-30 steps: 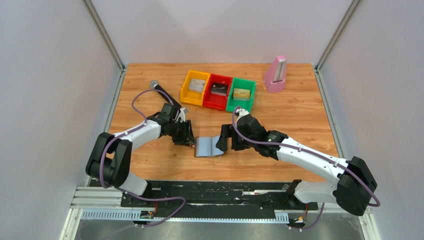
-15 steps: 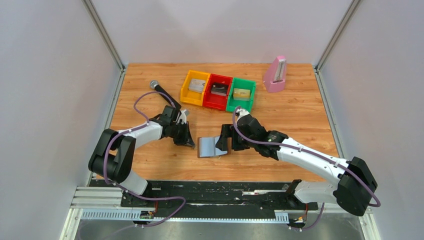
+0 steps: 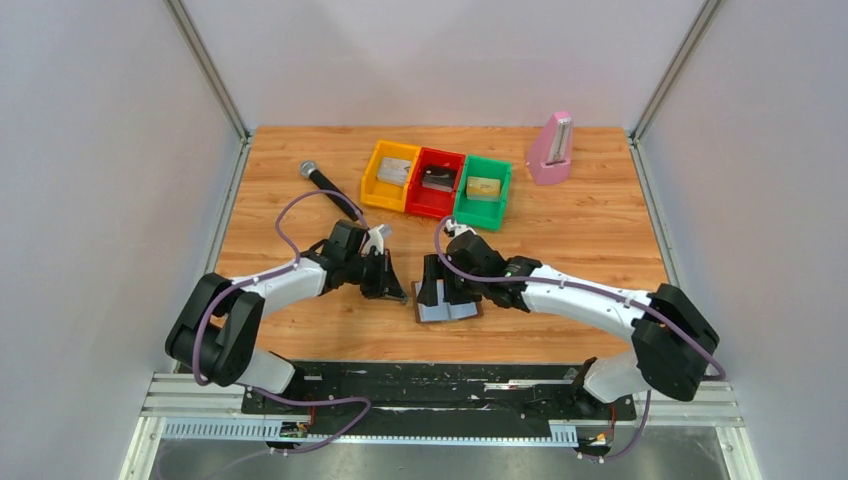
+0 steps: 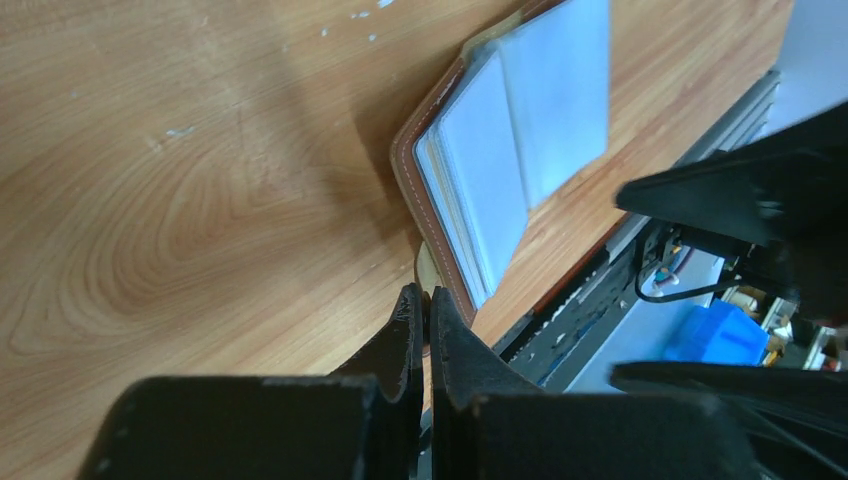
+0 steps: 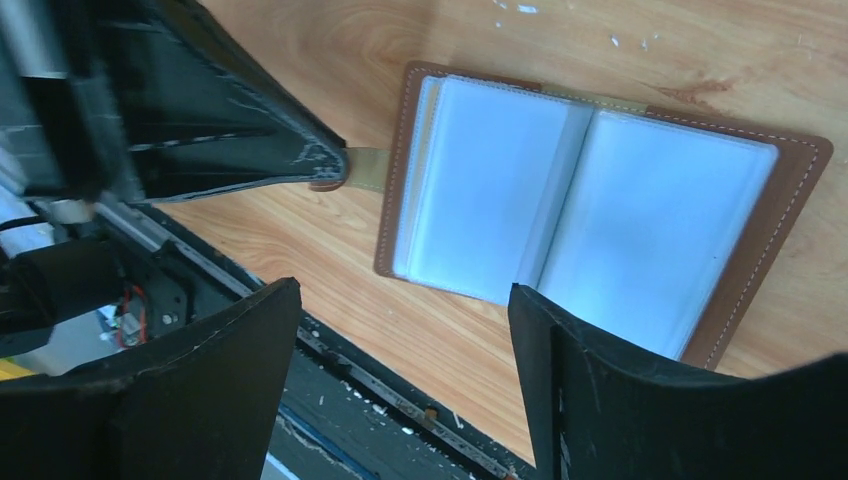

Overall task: Take the credit cards out of the card holder
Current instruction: Remove the credit card from the card holder.

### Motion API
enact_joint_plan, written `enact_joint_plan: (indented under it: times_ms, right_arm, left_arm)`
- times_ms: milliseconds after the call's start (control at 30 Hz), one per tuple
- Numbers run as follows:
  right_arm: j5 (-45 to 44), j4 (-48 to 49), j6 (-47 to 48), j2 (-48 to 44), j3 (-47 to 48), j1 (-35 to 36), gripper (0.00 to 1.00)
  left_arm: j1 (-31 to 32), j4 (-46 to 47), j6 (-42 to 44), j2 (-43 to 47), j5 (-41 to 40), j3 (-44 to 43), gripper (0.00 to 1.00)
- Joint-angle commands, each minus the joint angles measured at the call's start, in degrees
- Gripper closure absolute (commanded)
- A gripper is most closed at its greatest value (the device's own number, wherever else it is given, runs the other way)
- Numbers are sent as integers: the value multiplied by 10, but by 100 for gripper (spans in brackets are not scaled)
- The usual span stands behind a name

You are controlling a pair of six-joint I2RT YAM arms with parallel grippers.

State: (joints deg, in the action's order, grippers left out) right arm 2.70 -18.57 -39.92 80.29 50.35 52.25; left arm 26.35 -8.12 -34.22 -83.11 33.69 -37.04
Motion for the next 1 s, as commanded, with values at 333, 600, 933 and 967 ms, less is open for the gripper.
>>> enact_joint_plan:
  times_ms: [333,600,933,967]
  right_arm:
    - [-54,22,19,100,37,9,25]
    - [-56,29,18,113,37,10,27]
    - [-53,33,16,131,34,10,29]
    - [-55,32,15,132,33,11,30]
  left_arm:
    - [2,19,-4,42,19,-1,100]
    - [2,18,-2,43,19,-2,100]
    - [2,13,0,46,20,-4,100]
    - [1,11,0,47,19,-4,100]
